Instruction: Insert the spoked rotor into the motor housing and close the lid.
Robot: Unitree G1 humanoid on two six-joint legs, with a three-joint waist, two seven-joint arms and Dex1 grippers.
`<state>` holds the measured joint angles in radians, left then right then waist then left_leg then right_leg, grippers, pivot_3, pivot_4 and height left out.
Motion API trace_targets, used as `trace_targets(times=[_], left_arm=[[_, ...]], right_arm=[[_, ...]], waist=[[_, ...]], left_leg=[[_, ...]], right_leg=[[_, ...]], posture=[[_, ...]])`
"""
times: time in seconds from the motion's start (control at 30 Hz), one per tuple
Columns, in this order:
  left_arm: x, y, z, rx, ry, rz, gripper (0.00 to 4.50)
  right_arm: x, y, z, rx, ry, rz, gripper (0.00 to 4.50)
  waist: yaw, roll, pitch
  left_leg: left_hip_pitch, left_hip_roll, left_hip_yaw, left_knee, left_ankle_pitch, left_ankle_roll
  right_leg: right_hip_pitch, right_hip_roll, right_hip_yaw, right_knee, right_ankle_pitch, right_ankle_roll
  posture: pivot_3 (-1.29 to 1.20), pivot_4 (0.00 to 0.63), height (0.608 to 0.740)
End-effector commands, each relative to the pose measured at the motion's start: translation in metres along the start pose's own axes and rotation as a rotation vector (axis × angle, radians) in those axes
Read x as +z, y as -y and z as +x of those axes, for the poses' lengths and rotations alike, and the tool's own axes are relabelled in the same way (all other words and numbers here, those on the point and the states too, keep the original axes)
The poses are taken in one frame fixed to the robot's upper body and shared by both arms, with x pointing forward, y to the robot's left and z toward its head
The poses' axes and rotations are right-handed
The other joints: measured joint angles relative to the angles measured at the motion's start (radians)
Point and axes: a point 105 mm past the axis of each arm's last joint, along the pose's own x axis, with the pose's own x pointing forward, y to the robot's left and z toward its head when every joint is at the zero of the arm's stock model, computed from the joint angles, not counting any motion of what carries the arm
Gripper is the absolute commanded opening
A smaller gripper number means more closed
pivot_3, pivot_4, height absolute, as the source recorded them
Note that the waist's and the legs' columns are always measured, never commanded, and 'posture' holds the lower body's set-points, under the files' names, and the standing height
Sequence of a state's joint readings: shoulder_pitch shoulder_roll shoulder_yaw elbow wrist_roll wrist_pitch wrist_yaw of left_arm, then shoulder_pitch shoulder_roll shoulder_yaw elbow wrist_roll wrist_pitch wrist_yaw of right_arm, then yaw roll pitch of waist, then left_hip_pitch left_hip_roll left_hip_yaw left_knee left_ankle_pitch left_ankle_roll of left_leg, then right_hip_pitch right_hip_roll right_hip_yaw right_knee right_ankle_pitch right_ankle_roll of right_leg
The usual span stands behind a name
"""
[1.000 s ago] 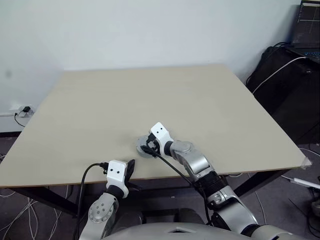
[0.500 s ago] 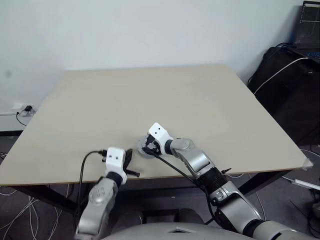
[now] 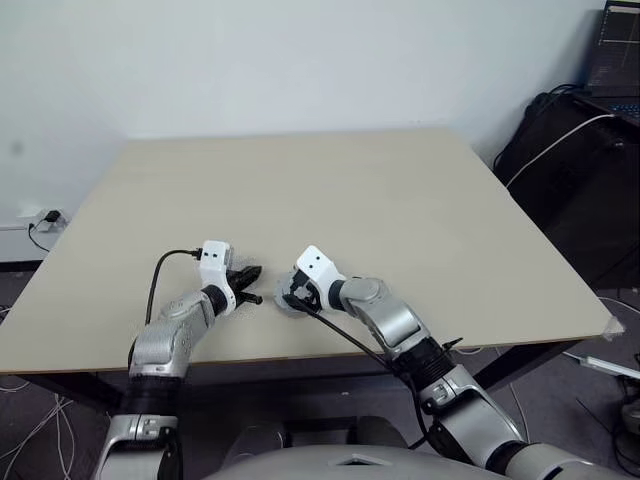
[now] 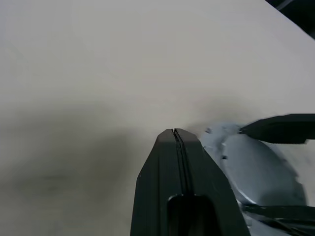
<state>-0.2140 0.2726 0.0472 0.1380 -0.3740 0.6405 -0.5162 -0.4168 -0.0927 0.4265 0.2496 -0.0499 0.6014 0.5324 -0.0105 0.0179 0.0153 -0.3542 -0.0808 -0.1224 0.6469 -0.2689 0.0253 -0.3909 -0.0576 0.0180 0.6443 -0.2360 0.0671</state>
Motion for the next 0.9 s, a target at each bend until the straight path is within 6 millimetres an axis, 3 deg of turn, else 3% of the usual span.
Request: trace_targets(times=[0.03,0.27,0.67,0.9], left_arm=[[0.007,0.010,0.004,-0.090,-0.043,-0.007,0.00],[0.002,0.024,0.013,-0.158,-0.119,-0.009,0.00],[-0.020,0.020,0.019,-0.083,-0.219,0.022,0.00],[-0.023,0.026,0.019,-0.107,-0.222,0.009,0.00]], right_arm=[[-0.024,0.004,-0.001,-0.028,-0.084,0.055,3.19],[-0.023,0.003,-0.001,-0.030,-0.078,0.060,3.19],[-0.020,0.002,-0.001,-0.029,-0.071,0.058,3.19],[-0.018,-0.001,-0.001,-0.018,-0.058,0.067,3.19]], waist=[[0.000,0.000,0.000],[0.000,0.000,0.000],[0.000,-0.001,0.000],[0.001,-0.001,0.000]], left_leg=[[0.000,0.000,0.000,0.000,0.000,0.000],[0.000,0.000,-0.001,0.000,0.000,-0.001],[0.000,-0.002,-0.002,-0.001,-0.001,-0.003],[0.000,-0.002,-0.003,-0.001,-0.001,-0.003]], right_leg=[[0.000,0.000,0.000,0.000,0.000,0.000],[0.000,0.000,0.000,0.000,0.000,-0.001],[0.000,-0.002,0.000,0.000,0.000,-0.001],[0.000,-0.002,0.000,0.000,0.000,-0.001]], posture=[[0.00,0.000,0.740],[0.00,0.000,0.740],[0.00,0.000,0.740],[0.00,0.000,0.740]])
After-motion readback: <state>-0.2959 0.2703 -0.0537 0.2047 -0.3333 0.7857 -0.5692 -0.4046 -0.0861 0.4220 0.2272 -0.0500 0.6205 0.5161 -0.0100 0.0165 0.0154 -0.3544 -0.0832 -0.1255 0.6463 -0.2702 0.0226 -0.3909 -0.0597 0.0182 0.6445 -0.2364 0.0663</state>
